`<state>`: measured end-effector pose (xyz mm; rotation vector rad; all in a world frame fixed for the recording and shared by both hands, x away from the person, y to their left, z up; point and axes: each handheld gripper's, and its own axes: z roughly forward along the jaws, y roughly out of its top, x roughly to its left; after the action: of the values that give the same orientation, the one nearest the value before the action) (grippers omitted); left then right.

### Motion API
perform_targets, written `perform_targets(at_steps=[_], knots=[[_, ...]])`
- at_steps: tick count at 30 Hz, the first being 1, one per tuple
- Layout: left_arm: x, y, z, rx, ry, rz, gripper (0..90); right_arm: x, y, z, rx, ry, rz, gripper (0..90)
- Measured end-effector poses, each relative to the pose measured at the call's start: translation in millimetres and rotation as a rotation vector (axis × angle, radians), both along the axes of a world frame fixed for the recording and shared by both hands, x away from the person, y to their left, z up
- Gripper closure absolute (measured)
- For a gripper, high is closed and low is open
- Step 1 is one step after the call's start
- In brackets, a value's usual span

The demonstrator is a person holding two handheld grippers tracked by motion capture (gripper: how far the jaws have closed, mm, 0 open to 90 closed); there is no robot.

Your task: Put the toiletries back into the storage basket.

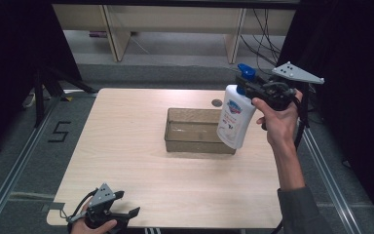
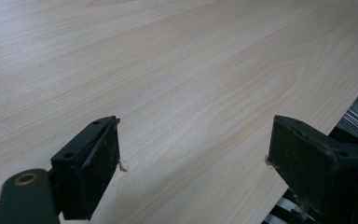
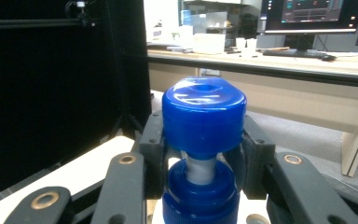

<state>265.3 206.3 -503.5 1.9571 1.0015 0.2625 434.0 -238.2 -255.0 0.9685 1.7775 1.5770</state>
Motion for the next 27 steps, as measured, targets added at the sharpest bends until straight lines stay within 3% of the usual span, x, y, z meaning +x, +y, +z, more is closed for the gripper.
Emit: perform_targets(at_steps=[4,7,13,23,27], knots=[[-0.7,-1.2,-0.7,-0.017,-0.001,0.008,15.9,9.5,1.3,-1.6,0.011,-0.011,-0.022,61.5],[-0.2,-0.9,-0.3,-0.008,0.0,0.001,15.8,15.5,3.3,-4.3,0.018,0.012,-0.035,61.5],[-0.3,-0.5,-0.3,0.001,0.004,-0.008,15.8,31.2,3.7,-9.6,0.008,0.009,-0.055,61.6],[-0.6,-1.7,-0.3,-0.006,0.008,-0.007,15.8,42.0,6.1,-16.6,0.025,0.022,-0.073,61.6],[-0.7,-1.6,0.0,-0.009,0.006,-0.007,15.8,45.7,8.4,-20.5,0.006,0.017,-0.071,61.6]])
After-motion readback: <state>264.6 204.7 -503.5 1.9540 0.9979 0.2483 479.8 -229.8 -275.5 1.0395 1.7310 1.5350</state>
